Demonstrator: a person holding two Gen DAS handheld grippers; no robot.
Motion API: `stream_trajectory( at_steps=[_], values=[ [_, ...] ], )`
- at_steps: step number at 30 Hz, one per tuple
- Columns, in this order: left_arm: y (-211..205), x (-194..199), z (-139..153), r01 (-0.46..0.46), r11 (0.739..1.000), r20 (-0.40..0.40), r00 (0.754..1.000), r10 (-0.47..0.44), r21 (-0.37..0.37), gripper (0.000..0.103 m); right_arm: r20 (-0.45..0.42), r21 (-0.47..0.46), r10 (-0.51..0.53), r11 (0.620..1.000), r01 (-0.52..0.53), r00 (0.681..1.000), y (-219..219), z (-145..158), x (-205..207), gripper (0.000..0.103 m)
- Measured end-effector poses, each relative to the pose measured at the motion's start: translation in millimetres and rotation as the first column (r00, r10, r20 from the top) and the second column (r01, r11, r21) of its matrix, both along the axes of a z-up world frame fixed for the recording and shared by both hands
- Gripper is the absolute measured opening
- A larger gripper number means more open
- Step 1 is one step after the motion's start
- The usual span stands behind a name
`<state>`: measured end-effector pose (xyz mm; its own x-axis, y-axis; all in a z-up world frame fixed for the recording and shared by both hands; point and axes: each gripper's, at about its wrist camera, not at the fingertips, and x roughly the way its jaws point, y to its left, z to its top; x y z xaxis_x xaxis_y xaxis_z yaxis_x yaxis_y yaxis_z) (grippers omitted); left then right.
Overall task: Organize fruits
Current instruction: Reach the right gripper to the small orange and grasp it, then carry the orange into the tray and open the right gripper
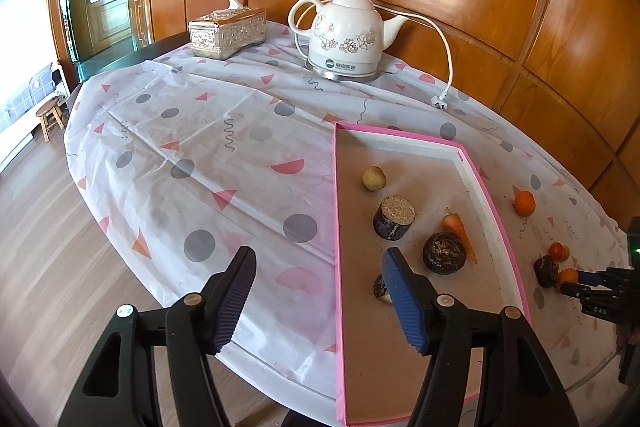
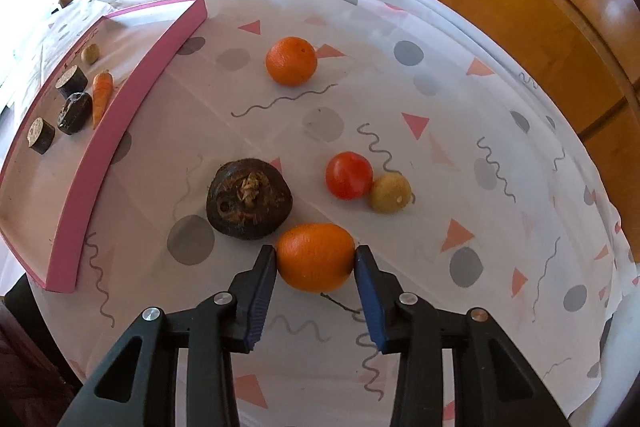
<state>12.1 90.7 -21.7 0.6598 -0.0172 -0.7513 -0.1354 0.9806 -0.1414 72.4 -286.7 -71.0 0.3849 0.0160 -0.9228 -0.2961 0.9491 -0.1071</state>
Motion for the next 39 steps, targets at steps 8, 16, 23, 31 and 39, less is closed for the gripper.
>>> stream_trajectory(
  at_steps=[8,16,23,31,39],
  values=[
    [-1,-2,0,0.005,1.000,0.002,1.000,-0.005,-0.004,0.073,0.040,0.050,-0.064,0.997,0.062,0.997,-7,10,-18,0.038],
    [-1,-1,-2,0.001,1.000,-0.007,1.000,-0.001,-0.009,0.073,0.073,0.143,-0.080,0.987,0.069,0.994,-2,35,-36,0.038],
    [3,-2,-2,-0.012,1.000,-0.009,1.000,0.012,-0.021,0.073,0.114,0.202,-0.039,0.979,0.015,0.993,21,54,-46,0.038],
    [17,-5,-3,-0.070,0.997,-0.015,0.997,0.069,-0.034,0.074,0.135,0.268,0.039,0.960,-0.074,0.990,61,64,-47,0.038],
    [31,-7,-2,-0.119,0.992,-0.013,0.993,0.118,-0.041,0.074,0.137,0.286,0.158,0.939,-0.192,0.978,122,61,-37,0.038]
  ],
)
